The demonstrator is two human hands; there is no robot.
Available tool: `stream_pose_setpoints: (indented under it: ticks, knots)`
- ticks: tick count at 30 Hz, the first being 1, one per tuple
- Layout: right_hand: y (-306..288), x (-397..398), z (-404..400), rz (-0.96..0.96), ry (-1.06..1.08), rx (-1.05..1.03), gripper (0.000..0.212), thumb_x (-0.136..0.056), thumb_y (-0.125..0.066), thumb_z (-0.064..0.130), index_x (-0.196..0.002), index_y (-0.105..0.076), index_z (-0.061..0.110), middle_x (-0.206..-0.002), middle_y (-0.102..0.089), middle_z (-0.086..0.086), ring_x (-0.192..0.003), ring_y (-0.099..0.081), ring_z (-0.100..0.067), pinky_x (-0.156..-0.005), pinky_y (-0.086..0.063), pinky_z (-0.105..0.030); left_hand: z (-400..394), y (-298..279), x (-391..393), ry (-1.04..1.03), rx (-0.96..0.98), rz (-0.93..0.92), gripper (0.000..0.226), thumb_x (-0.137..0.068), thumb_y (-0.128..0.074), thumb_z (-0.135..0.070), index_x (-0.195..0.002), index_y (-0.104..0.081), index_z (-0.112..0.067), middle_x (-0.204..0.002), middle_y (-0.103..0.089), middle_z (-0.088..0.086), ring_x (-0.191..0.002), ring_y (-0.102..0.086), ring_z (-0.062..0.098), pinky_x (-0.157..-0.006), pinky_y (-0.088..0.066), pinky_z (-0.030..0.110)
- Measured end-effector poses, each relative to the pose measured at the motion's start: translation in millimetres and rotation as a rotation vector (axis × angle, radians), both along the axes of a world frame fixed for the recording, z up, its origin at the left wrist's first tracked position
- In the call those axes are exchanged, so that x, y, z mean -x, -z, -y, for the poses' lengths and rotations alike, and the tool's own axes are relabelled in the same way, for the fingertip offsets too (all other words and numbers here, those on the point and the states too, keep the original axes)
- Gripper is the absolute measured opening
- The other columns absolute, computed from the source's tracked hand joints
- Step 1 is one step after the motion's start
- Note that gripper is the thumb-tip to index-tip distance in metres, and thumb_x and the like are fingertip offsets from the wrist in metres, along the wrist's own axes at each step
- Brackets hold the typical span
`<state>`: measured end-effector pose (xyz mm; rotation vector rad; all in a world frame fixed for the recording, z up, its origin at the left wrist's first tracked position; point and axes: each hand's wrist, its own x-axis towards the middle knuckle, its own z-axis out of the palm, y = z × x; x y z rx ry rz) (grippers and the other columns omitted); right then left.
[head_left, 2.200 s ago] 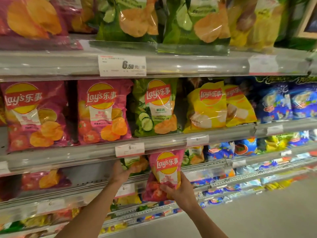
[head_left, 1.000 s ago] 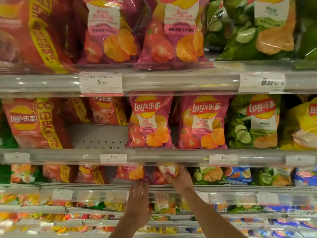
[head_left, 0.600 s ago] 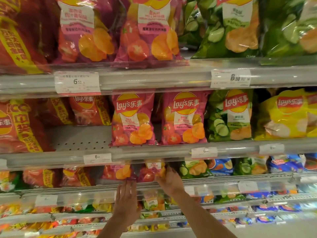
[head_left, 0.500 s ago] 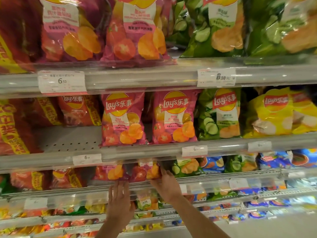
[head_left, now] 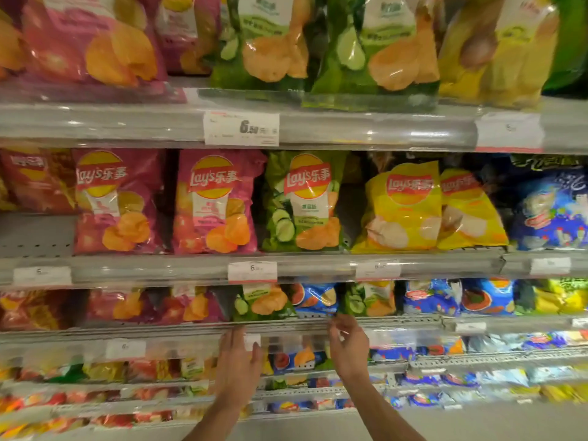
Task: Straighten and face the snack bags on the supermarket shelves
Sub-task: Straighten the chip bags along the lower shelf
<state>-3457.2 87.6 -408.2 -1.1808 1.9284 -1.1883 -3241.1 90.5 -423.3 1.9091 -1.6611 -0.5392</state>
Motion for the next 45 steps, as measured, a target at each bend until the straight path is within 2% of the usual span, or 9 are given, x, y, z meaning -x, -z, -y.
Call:
stream_pose_setpoints:
  ticks: [2, 9, 17, 20, 23, 30, 35, 40, 45]
  knots:
    - [-1, 39, -1, 0.014, 0.041, 0.010, 0.026, -0.097, -0.065, 0.019, -0.120, -0.064, 0.005, -0.107, -0.071, -0.008, -0.100, -0.067, -0.026, -0.088, -0.054, -0.040, 3, -6, 39, -0.046, -0.006, -0.103, 0.044, -0.093, -0.064, -0.019, -0.134, -0.054, -0.008, -0.128, -0.055, 0.008, -0.124, -0.050, 0.027, -0.105, -0.043, 0.038]
    - [-2, 123, 1, 0.004, 0.038, 0.088, 0.029, -0.091, -0.075, 0.021, -0.117, -0.061, 0.020, -0.100, -0.065, 0.008, -0.095, -0.063, -0.016, -0.080, -0.046, -0.029, 16, -23, 127, -0.152, 0.052, -0.271, 0.040, -0.091, -0.067, -0.011, -0.130, -0.058, -0.005, -0.129, -0.059, 0.011, -0.119, -0.056, 0.029, -0.101, -0.044, 0.035]
    - [-6, 155, 36, -0.189, -0.080, -0.032, 0.053, -0.083, -0.080, 0.041, -0.123, -0.059, 0.013, -0.110, -0.062, -0.005, -0.104, -0.057, -0.024, -0.091, -0.052, -0.045, 66, -34, 155, -0.119, 0.012, -0.288, 0.034, -0.092, -0.066, -0.008, -0.122, -0.054, 0.000, -0.119, -0.052, 0.013, -0.116, -0.053, 0.033, -0.092, -0.045, 0.036]
    - [-6, 157, 53, -0.205, -0.134, -0.045, 0.063, -0.077, -0.084, 0.047, -0.122, -0.056, 0.013, -0.113, -0.056, -0.004, -0.108, -0.053, -0.023, -0.093, -0.049, -0.042, 91, -28, 152, -0.065, 0.016, -0.288, 0.048, -0.091, -0.070, -0.012, -0.134, -0.052, 0.000, -0.135, -0.051, 0.015, -0.129, -0.046, 0.033, -0.104, -0.034, 0.028]
    - [-4, 159, 71, -0.057, -0.228, -0.182, 0.071, -0.070, -0.088, 0.052, -0.121, -0.052, 0.018, -0.118, -0.061, -0.002, -0.107, -0.061, -0.020, -0.094, -0.054, -0.041, 114, -16, 144, -0.031, -0.073, -0.394, 0.053, -0.088, -0.074, -0.016, -0.137, -0.052, -0.006, -0.140, -0.051, 0.009, -0.133, -0.045, 0.027, -0.115, -0.034, 0.039]
    - [5, 152, 92, -0.146, -0.244, -0.338, 0.097, -0.057, -0.085, 0.071, -0.129, -0.053, 0.015, -0.116, -0.071, -0.002, -0.109, -0.067, -0.025, -0.095, -0.055, -0.045, 134, 1, 127, -0.122, -0.266, -0.522, 0.024, -0.068, -0.091, -0.029, -0.072, -0.067, -0.029, -0.071, -0.072, -0.015, -0.062, -0.067, -0.006, -0.073, -0.055, 0.027]
    - [3, 149, 91, -0.131, -0.187, -0.271, 0.083, -0.059, -0.086, 0.067, -0.122, -0.061, 0.019, -0.110, -0.074, 0.002, -0.104, -0.069, -0.024, -0.092, -0.057, -0.045, 135, 3, 116, -0.077, -0.313, -0.555, 0.045, -0.057, -0.096, -0.028, -0.095, -0.072, -0.026, -0.101, -0.074, -0.002, -0.096, -0.070, 0.017, -0.090, -0.057, 0.039]
    - [0, 146, 84, -0.036, -0.173, -0.144, 0.053, -0.065, -0.091, 0.050, -0.106, -0.070, 0.025, -0.094, -0.075, 0.013, -0.092, -0.073, -0.013, -0.083, -0.061, -0.040, 132, 0, 115, -0.136, -0.368, -0.358, 0.048, -0.054, -0.095, -0.047, -0.065, -0.061, -0.014, -0.067, -0.064, -0.002, -0.067, -0.063, 0.011, -0.059, -0.049, 0.022]
    - [-16, 142, 77, -0.007, -0.210, -0.098, 0.070, -0.065, -0.084, 0.060, -0.120, -0.067, 0.022, -0.107, -0.074, 0.001, -0.101, -0.070, -0.022, -0.087, -0.059, -0.043, 128, -5, 117, -0.181, -0.292, -0.355, 0.057, -0.055, -0.095, -0.044, -0.068, -0.049, -0.014, -0.060, -0.052, 0.002, -0.057, -0.051, 0.014, -0.053, -0.039, 0.024]
